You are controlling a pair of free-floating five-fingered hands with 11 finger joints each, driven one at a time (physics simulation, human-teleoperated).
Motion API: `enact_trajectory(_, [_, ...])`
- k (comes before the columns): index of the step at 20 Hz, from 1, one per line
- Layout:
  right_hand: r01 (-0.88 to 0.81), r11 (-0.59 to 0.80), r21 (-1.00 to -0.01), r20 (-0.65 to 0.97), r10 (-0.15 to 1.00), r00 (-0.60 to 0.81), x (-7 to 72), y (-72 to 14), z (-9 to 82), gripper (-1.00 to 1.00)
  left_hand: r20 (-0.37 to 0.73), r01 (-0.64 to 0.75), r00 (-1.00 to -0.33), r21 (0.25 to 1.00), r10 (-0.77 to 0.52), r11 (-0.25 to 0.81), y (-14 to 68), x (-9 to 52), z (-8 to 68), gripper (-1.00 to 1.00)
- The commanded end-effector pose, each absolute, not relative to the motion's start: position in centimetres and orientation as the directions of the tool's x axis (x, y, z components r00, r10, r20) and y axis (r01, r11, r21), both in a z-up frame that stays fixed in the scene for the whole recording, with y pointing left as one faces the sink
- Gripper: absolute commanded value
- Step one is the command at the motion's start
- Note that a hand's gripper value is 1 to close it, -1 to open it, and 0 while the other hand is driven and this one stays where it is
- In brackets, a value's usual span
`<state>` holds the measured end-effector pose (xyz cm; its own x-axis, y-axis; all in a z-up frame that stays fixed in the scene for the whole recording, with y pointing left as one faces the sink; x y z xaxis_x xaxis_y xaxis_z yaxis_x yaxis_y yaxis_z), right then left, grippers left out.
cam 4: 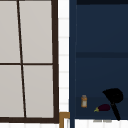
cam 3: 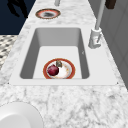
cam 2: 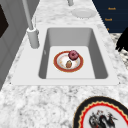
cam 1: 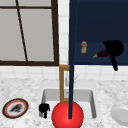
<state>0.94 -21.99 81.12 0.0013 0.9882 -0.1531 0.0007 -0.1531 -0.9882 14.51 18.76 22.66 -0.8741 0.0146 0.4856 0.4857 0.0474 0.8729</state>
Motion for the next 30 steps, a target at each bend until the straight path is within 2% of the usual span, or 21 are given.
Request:
enact_trajectory(1, [-0.054,-0.154,-0.987,-0.152,0.987,-0.046,2.6,-22.1,82.2,-1.0,0.486,0.486,-0.874,0.873,0.015,0.047,18.8,14.5,22.7,0.0])
enact_trajectory(17, [-0.123,-0.154,-0.98,-0.153,0.988,-0.018,7.7,-22.4,82.5,-1.0,0.486,0.486,-0.874,0.873,0.015,0.047,18.8,14.5,22.7,0.0])
enact_trajectory(26, [-0.123,-0.151,-0.981,-0.15,0.989,-0.021,9.3,-22.4,82.2,-1.0,0.486,0.486,-0.874,0.873,0.015,0.047,18.8,14.5,22.7,0.0])
enact_trajectory(29, [-0.004,-0.144,-0.99,-0.144,0.99,0.001,9.0,-22.4,82.1,-1.0,0.486,0.486,-0.874,0.873,0.015,0.047,18.8,14.5,22.7,0.0])
enact_trajectory(30, [-0.055,-0.149,-0.987,-0.148,0.989,-0.007,8.3,-22.4,81.1,-1.0,0.486,0.486,-0.874,0.873,0.015,0.047,18.8,14.5,22.7,0.0])
